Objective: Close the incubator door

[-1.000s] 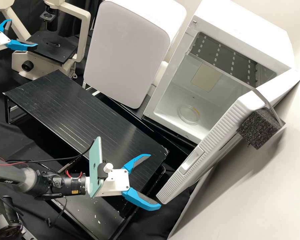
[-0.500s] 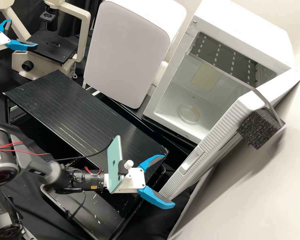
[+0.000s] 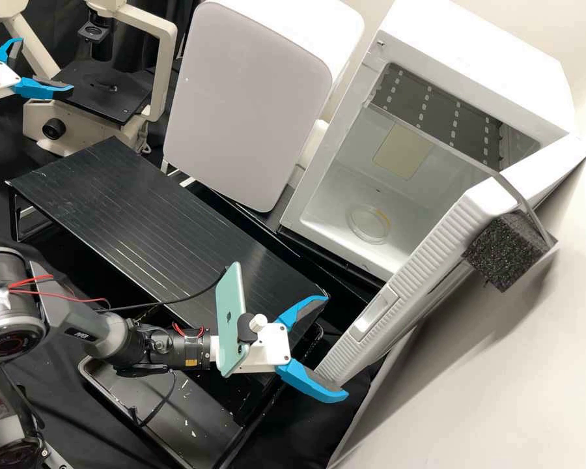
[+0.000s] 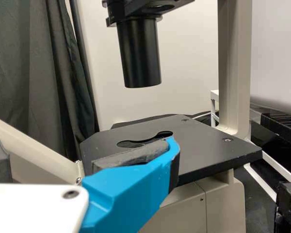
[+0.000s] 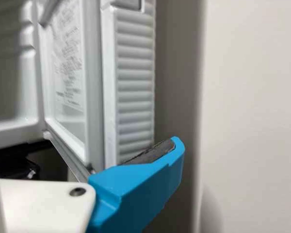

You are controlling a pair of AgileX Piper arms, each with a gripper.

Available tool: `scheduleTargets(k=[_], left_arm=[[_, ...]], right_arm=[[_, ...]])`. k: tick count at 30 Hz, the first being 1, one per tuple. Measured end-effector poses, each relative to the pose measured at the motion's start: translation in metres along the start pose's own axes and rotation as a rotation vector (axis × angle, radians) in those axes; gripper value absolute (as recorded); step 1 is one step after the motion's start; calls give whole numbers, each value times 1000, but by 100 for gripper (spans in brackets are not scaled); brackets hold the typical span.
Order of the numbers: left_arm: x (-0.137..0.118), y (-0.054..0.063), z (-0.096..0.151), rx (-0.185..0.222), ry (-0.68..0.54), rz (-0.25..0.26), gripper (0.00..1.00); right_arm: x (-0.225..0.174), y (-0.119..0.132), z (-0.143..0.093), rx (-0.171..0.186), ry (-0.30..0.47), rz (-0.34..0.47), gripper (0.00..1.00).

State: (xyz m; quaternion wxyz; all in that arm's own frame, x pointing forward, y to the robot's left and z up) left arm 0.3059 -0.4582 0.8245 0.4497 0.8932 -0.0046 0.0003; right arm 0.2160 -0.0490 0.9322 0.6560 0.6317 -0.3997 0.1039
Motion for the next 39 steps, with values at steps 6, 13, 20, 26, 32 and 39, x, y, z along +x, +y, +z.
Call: scheduleTargets(k=[6, 13, 20, 26, 32, 39], left_arm=[[0, 0, 0, 0, 0, 0, 100], [0, 0, 0, 0, 0, 0, 100], [0, 0, 0, 0, 0, 0, 100], [0, 0, 0, 0, 0, 0, 100], [0, 0, 0, 0, 0, 0, 100], [0, 0, 0, 0, 0, 0, 100]], right_arm=[[-11, 5, -6, 66, 56, -27, 100], [-22, 8, -11, 129, 108, -69, 100], [-49, 12, -30, 236, 237, -179, 100], [-74, 18, -63, 293, 511, -269, 100], [-87, 20, -79, 312, 642, -294, 100], [-95, 13, -83, 313, 645, -306, 100]])
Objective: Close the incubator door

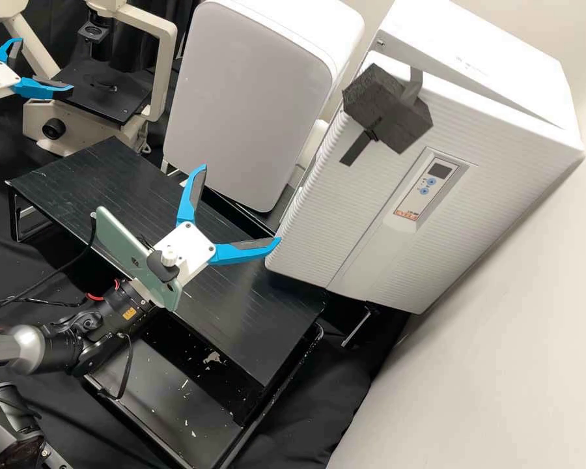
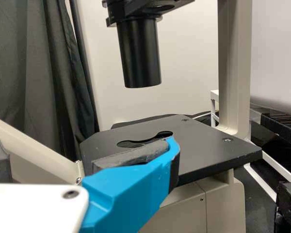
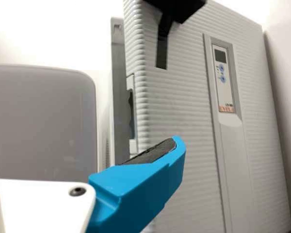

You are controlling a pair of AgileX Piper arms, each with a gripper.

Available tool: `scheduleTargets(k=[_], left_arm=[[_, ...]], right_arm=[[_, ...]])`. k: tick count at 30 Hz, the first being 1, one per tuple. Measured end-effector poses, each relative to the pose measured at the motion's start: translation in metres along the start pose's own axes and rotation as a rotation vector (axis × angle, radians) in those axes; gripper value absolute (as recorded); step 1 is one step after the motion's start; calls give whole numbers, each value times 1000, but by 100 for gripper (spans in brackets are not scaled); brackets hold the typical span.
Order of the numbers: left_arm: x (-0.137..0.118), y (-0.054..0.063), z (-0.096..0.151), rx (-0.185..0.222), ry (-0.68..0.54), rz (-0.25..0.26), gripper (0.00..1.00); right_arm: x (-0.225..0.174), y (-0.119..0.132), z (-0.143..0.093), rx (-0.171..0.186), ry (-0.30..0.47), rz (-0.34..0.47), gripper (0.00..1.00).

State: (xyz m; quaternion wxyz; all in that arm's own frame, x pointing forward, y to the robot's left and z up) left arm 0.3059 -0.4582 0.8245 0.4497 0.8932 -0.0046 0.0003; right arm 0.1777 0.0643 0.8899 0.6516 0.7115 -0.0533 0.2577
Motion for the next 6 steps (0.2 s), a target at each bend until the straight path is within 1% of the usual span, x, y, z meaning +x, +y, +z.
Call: scheduleTargets(k=[2, 6], left_arm=[[0, 0, 0, 0, 0, 0, 100], [0, 0, 0, 0, 0, 0, 100]], right_arm=[[-2, -4, 0, 4, -17, 3, 100], [-1, -13, 5, 13, -38, -41, 100]])
